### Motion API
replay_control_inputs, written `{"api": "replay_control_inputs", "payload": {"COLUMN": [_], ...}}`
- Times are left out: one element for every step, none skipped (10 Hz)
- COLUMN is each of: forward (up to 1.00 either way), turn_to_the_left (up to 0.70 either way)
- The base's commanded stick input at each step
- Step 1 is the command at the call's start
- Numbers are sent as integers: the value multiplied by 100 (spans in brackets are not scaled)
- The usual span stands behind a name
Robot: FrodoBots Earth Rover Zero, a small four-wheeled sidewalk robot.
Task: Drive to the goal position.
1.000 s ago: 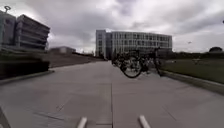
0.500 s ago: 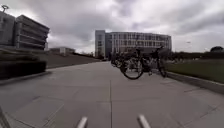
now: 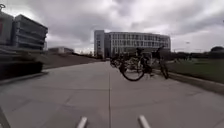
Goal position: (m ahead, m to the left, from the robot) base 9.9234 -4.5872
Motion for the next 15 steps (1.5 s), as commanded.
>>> {"api": "replay_control_inputs", "payload": {"forward": [50,50,50,50,50,50,50,50,50,50,50,50,50,50,50], "turn_to_the_left": [43,0,0,0,0,0,0,0,0,0,0,0,0,0,0]}}
